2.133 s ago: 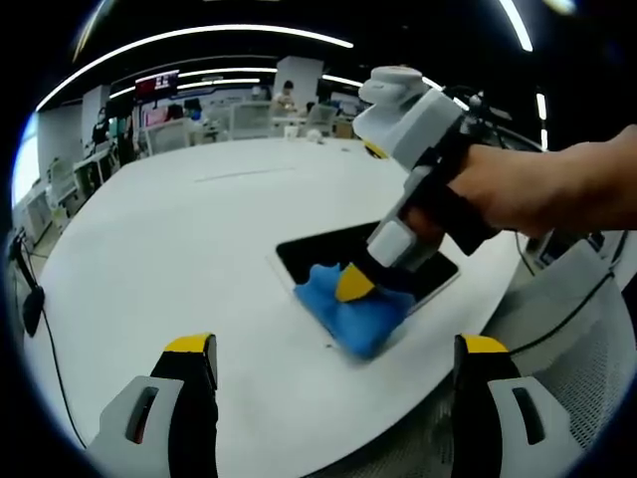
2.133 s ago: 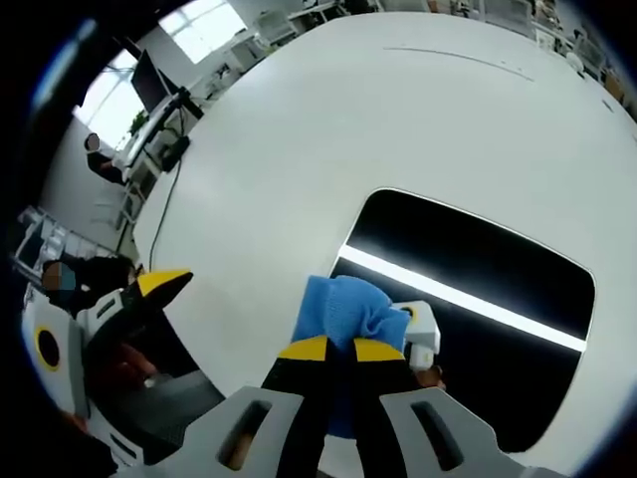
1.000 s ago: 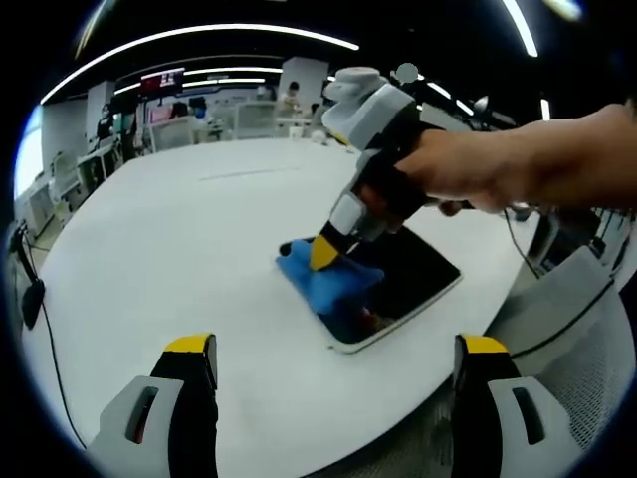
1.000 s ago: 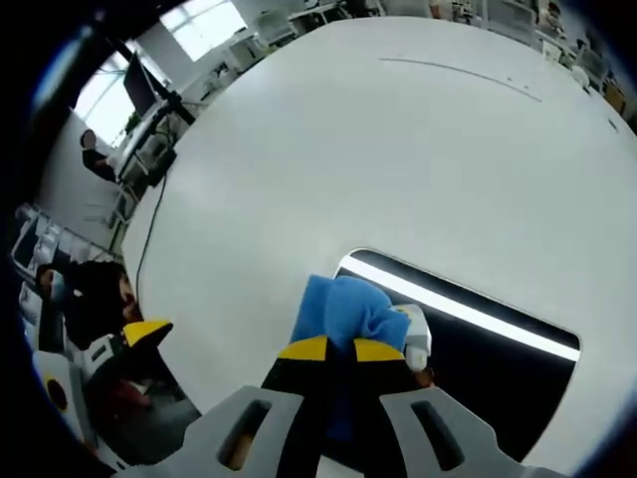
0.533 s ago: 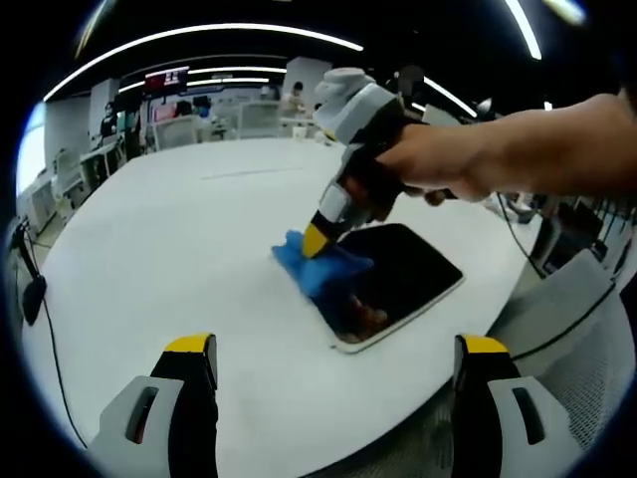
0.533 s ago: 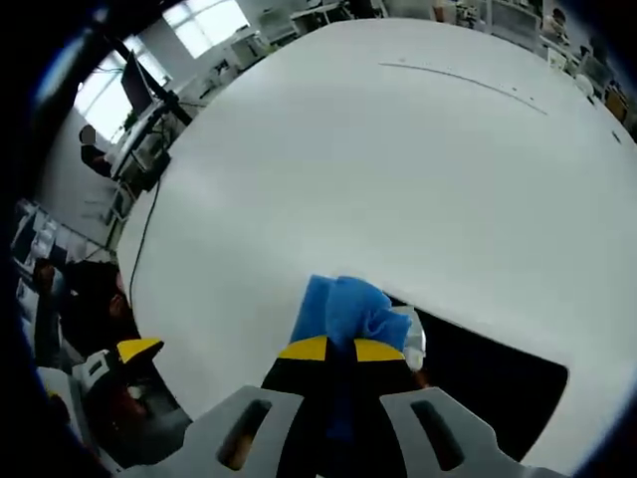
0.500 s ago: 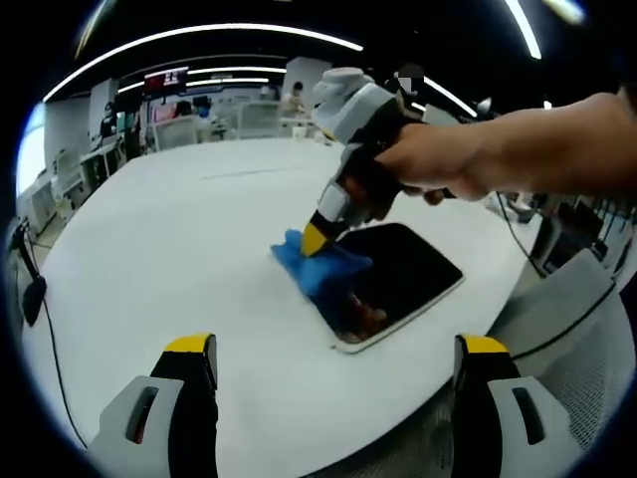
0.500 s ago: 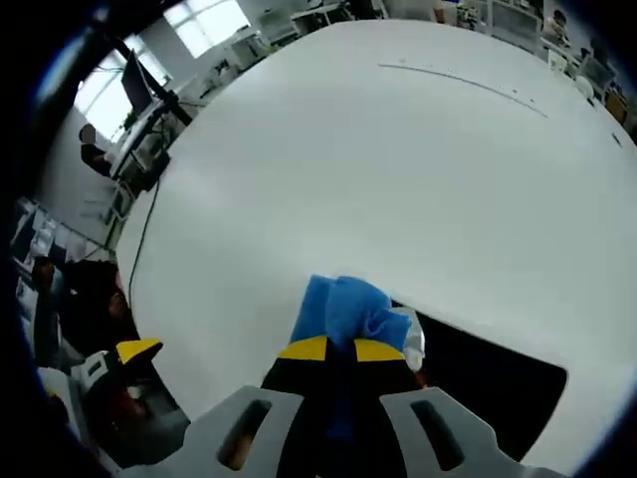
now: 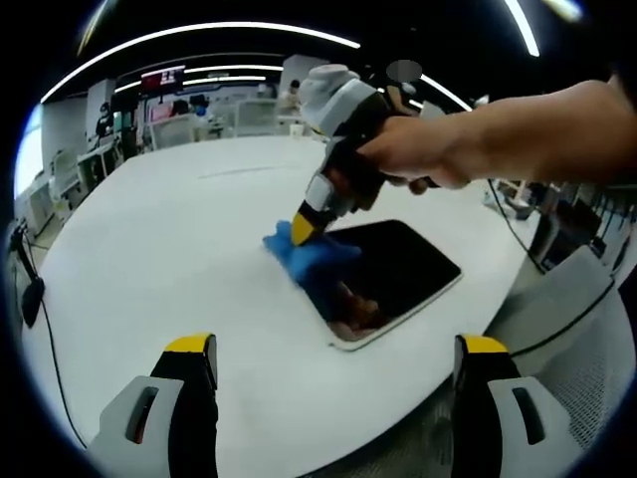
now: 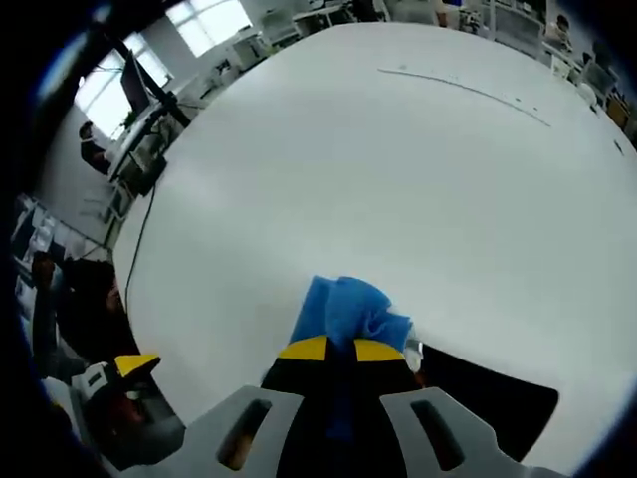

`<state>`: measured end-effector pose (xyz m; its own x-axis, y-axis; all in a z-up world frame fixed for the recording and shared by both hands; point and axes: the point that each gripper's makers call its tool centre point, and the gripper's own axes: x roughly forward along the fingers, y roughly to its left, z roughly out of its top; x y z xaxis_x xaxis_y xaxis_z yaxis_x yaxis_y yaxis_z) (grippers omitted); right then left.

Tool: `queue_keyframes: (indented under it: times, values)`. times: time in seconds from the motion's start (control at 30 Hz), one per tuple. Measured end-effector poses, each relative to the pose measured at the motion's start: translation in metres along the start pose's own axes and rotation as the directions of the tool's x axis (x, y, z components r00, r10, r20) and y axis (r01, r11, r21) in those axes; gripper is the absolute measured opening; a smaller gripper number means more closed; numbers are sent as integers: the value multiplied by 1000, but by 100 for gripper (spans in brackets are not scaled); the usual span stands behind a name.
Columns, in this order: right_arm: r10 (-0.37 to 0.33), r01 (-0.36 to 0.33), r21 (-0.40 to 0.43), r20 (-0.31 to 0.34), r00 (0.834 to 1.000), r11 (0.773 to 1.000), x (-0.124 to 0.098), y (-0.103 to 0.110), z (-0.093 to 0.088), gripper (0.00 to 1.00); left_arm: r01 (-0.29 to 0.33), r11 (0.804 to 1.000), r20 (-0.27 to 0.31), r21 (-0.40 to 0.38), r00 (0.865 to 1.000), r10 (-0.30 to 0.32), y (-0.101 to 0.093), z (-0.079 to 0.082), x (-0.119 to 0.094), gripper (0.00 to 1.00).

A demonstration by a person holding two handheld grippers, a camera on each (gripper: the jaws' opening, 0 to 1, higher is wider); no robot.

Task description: Wipe the mirror surface with the cleaning cloth until all visible marks leave the cleaned area.

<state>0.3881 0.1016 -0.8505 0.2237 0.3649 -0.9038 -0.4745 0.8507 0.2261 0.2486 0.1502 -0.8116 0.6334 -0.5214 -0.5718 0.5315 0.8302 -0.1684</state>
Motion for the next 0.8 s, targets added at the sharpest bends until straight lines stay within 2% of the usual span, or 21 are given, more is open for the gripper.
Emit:
queue_keyframes:
  times: [0.23, 0.27, 0.3, 0.33, 0.37, 0.4, 0.5, 0.57, 0.7, 0.8]
  values:
    - [-1, 1, -2, -2, 1000, 1000, 1, -2, 3, 2, -3, 1000, -12, -2, 1000, 3, 1, 0, -1, 99]
    - [1, -1, 1, -5, 1000, 1000, 2, -2, 4, 2, 30, 1000, 21, -5, 999, -30, -6, 7, -3, 99]
    - [2, -2, -3, -2, 1000, 1000, 3, -3, 5, 2, 29, 1000, 112, 4, 993, -29, -6, 28, -6, 99]
    - [2, -2, -4, -2, 1000, 1000, 3, -3, 5, 2, 1, 1000, 151, 21, 988, -5, -3, 38, -8, 99]
    - [5, -5, 1, -2, 1000, 1000, 4, -4, 5, 2, 3, 999, 190, 36, 982, -10, -7, 49, -12, 99]
    - [4, -4, -2, 3, 1000, 1000, 5, -5, 7, 2, 13, 999, 184, 41, 983, -20, -10, 49, -11, 99]
    - [1, -1, -2, 3, 1000, 1000, 8, -6, 9, 2, 8, 1000, 85, 10, 996, -9, -9, 30, -4, 99]
    - [3, -3, -5, -1, 1000, 1000, 7, -6, 8, 2, -32, 999, 90, 17, 995, 31, -1, 30, -4, 99]
    - [9, -9, 3, -4, 1000, 1000, 6, -6, 8, 2, -16, 1000, 78, -6, 997, 17, -1, 24, -2, 99]
    - [11, -11, 1, -7, 1000, 1000, 4, -4, 7, 2, -15, 997, 65, 70, 998, 10, -5, 22, -1, 99]
